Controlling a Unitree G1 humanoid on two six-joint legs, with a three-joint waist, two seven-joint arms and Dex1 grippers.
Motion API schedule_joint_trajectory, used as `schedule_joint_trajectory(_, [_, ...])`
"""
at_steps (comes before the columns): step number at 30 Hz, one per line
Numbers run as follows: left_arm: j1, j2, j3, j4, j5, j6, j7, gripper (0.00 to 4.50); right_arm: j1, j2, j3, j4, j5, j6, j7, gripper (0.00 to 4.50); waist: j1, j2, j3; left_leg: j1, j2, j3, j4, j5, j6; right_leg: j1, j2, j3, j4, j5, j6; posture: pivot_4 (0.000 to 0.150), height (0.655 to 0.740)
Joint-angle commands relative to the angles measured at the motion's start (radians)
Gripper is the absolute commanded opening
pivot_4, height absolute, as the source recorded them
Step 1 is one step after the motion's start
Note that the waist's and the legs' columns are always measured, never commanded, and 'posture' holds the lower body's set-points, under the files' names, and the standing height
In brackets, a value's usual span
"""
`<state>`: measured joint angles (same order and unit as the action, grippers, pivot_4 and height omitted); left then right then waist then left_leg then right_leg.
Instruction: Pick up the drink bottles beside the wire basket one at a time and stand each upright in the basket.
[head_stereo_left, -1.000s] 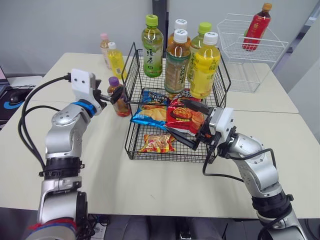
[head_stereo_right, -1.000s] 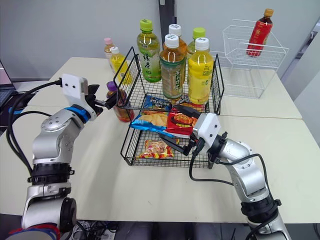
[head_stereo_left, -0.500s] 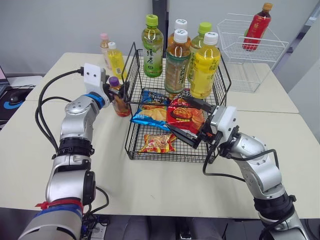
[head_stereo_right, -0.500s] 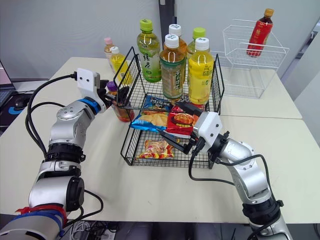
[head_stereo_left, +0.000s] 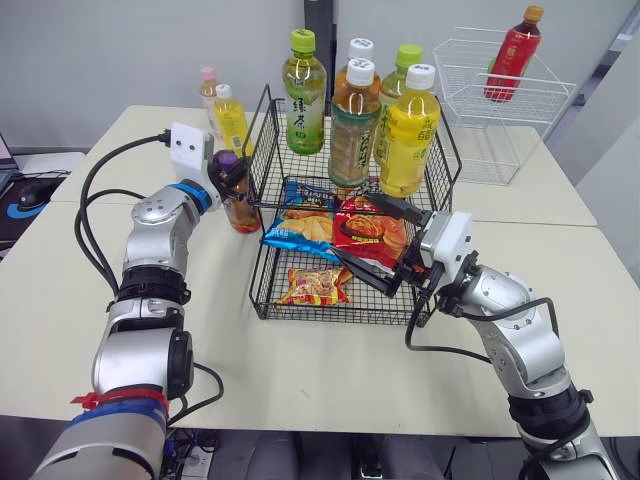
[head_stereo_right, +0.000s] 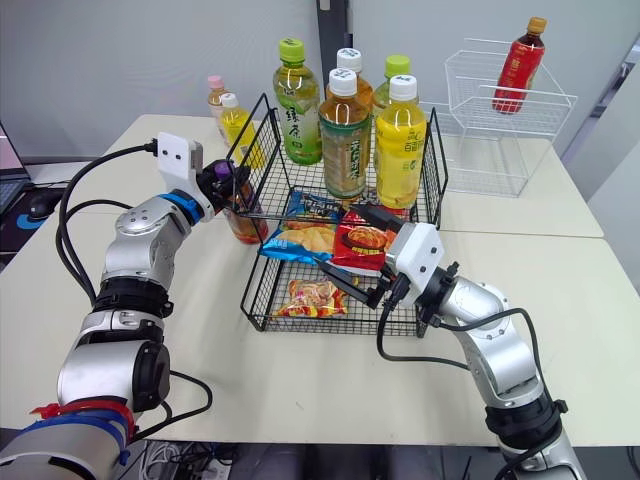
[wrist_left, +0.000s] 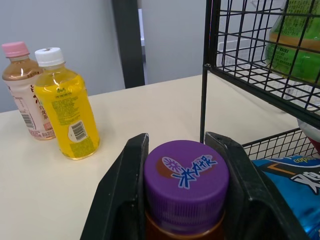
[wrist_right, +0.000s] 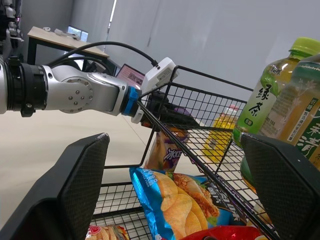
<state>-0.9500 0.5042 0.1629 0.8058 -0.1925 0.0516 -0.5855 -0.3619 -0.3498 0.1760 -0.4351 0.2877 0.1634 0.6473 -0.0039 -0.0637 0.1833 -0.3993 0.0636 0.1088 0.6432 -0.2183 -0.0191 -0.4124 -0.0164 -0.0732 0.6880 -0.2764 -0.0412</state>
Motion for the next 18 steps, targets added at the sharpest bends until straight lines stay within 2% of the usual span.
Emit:
schedule_joint_trajectory(1, [-0.008, 0.024, 0.010, -0.012, 0.001, -0.014, -0.019, 1.36, -0.012, -0.004, -0.020, -0.043, 0.002, -0.003, -0.010, 4.50, 0.000, 0.000, 0.000, 0.000, 0.000, 0.000, 0.000, 0.000, 0.000, 0.000, 0.000, 0.000, 0.000, 0.000, 0.000, 0.150, 0.7400])
schedule_joint_trajectory(3, [-0.001, 0.032, 0.015, -0.025, -0.003, -0.009, -0.026, 1.36, -0.012, -0.004, -0.021, -0.045, 0.002, -0.003, -0.010, 4.50, 0.000, 0.000, 0.000, 0.000, 0.000, 0.000, 0.000, 0.000, 0.000, 0.000, 0.000, 0.000, 0.000, 0.000, 0.000, 0.150, 0.7400])
schedule_joint_trajectory(7, [0.039, 0.107, 0.060, -0.215, -0.080, 0.087, -0.098, 1.36, -0.006, 0.004, -0.035, -0.058, 0.013, -0.002, -0.025, 4.50, -0.014, 0.000, 0.000, 0.000, 0.000, 0.000, 0.000, 0.000, -0.001, -0.001, 0.000, 0.000, 0.000, 0.000, 0.000, 0.150, 0.7400])
schedule_joint_trajectory(10, [0.041, 0.224, 0.101, -0.382, -0.159, 0.237, -0.174, 1.36, -0.009, 0.011, -0.048, -0.054, 0.007, -0.031, -0.041, 4.50, -0.024, -0.002, 0.001, -0.003, 0.001, 0.000, 0.000, 0.002, -0.004, -0.004, 0.000, 0.000, 0.001, 0.000, 0.000, 0.150, 0.7400])
schedule_joint_trajectory(12, [0.037, 0.263, 0.116, -0.447, -0.194, 0.311, -0.191, 1.36, -0.008, 0.015, -0.052, -0.054, 0.002, -0.043, -0.048, 4.50, -0.025, -0.002, 0.002, -0.008, 0.001, 0.000, 0.000, 0.003, -0.004, -0.009, 0.000, 0.000, 0.002, 0.000, 0.000, 0.150, 0.7400])
schedule_joint_trajectory(16, [-0.124, 0.364, 0.147, -0.511, -0.299, 0.493, -0.250, 1.36, -0.020, 0.034, -0.047, -0.027, -0.016, -0.078, -0.058, 4.50, -0.014, -0.003, 0.002, -0.009, 0.000, -0.001, 0.001, 0.003, -0.005, -0.009, 0.000, -0.001, 0.002, 0.000, 0.000, 0.150, 0.7400])
schedule_joint_trajectory(18, [-0.207, 0.383, 0.145, -0.522, -0.340, 0.567, -0.267, 1.36, -0.023, 0.044, -0.049, -0.016, -0.024, -0.096, -0.063, 4.50, -0.010, -0.003, 0.002, -0.010, -0.001, -0.002, 0.002, 0.003, -0.004, -0.009, 0.000, -0.002, 0.001, 0.000, 0.000, 0.150, 0.7400])
